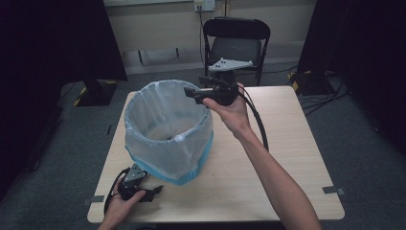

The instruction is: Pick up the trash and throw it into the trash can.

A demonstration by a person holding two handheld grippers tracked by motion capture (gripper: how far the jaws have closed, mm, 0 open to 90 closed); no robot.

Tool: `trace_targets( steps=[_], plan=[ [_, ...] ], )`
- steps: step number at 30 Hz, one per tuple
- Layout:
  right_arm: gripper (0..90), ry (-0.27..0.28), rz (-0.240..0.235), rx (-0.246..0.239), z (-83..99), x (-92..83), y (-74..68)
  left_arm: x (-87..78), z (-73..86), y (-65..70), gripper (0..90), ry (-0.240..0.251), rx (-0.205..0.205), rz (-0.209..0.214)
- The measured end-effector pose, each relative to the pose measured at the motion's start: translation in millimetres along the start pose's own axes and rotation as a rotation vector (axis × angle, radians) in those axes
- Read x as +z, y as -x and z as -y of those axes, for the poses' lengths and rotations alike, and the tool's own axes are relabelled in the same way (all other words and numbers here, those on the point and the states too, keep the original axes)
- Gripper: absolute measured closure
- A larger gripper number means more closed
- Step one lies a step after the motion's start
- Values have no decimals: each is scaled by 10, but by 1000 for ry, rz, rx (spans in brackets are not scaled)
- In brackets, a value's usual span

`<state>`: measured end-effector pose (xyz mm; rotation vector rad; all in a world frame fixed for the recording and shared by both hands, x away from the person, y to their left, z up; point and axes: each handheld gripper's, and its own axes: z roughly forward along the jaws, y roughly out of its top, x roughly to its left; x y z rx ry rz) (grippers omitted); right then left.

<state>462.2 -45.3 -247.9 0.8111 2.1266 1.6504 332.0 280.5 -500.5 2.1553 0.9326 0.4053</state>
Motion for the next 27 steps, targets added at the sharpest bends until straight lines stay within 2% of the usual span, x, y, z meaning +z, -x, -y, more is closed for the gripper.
trace_targets(
  steps=[8,10,11,25,27],
  plan=[
    [215,26,63,21,90,-263,177,0,0,0,134,0,0,0],
    [195,24,70,30,101,-292,197,1,0,0,134,0,0,-1],
    [179,9,93,31,125,-344,221,0,0,0,133,0,0,-1],
    [158,-1,163,89,419,-687,485,1,0,0,134,0,0,-1],
    [158,-7,187,103,501,-769,553,1,0,0,133,1,0,-1]
  ],
)
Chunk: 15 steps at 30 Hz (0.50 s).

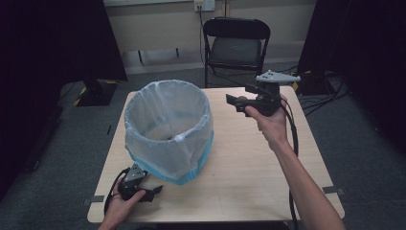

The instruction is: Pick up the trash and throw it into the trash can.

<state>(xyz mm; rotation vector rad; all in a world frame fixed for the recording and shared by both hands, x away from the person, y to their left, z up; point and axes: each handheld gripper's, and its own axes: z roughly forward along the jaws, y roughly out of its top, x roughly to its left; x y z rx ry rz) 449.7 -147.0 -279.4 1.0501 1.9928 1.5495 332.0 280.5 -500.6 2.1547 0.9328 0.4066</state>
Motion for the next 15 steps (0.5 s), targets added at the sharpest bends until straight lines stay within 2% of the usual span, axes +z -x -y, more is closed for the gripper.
trace_targets(
  steps=[6,15],
  plan=[
    [158,-15,43,20,152,-122,153,-1,0,0,134,-1,0,1],
    [162,-55,89,36,388,-256,293,0,-1,1,133,-1,-1,-1]
  ],
)
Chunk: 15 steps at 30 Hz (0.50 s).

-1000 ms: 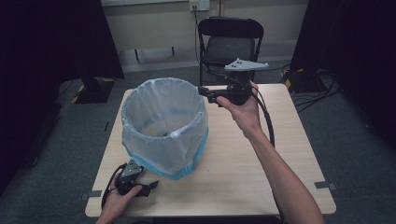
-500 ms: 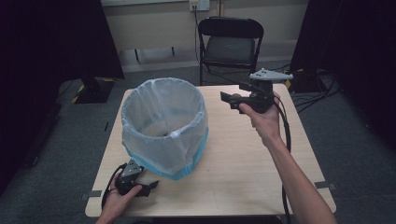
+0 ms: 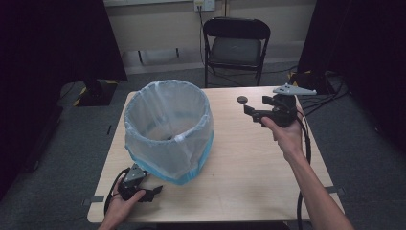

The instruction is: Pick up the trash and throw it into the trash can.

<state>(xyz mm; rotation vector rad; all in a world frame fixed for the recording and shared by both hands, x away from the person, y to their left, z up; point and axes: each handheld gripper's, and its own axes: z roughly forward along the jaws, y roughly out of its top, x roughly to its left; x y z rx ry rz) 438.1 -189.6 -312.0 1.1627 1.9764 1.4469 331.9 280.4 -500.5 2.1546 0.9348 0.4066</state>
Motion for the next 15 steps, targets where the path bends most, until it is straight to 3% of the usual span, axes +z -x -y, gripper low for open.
trace_targets(
  steps=[9,15],
  plan=[
    [163,-65,44,50,439,-129,199,0,0,1,133,0,0,-1],
    [163,-101,59,68,684,-195,259,0,0,2,132,0,0,-1]
  ],
)
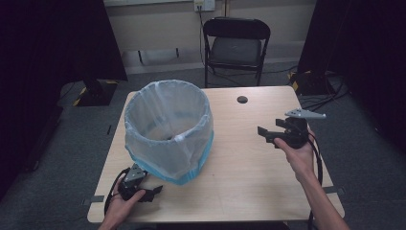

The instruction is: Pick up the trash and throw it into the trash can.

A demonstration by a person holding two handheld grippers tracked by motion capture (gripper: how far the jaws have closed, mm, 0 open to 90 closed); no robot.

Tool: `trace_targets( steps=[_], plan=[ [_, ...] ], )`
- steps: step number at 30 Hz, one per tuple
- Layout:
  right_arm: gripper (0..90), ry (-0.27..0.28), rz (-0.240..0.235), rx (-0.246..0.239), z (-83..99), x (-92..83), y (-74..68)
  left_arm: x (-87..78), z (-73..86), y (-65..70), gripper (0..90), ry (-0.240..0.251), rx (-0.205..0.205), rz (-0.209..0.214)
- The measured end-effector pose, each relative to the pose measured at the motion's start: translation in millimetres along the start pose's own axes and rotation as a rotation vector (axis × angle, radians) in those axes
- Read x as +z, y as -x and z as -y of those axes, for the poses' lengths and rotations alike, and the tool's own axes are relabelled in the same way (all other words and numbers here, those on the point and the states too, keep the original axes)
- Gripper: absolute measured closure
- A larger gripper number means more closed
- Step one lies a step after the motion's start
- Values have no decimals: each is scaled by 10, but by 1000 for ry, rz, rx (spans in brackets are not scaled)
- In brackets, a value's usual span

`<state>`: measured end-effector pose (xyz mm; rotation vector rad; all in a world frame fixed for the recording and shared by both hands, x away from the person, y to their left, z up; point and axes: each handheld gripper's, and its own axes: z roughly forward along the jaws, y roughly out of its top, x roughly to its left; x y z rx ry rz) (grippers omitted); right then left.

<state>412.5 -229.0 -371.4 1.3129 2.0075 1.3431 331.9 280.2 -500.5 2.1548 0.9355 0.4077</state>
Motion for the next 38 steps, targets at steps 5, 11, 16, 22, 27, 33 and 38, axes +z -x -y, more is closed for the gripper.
trace_targets(
  steps=[5,11,16,22,27,33,38],
  plan=[
    [166,-61,33,27,375,-34,138,2,-2,3,130,-1,0,-3],
    [174,-148,92,26,706,32,267,1,-2,4,130,-2,0,-3],
    [176,-226,143,31,982,118,334,2,-2,5,130,0,-2,-2],
    [173,-248,180,43,1116,113,386,3,-2,5,130,0,-2,-3],
    [170,-268,249,18,1193,118,353,3,-2,6,130,0,-2,-3],
    [156,-239,278,-22,1321,139,333,3,-2,5,130,0,-2,-3],
    [152,-231,272,-26,1331,137,341,2,-2,5,130,0,-2,-3]
  ],
)
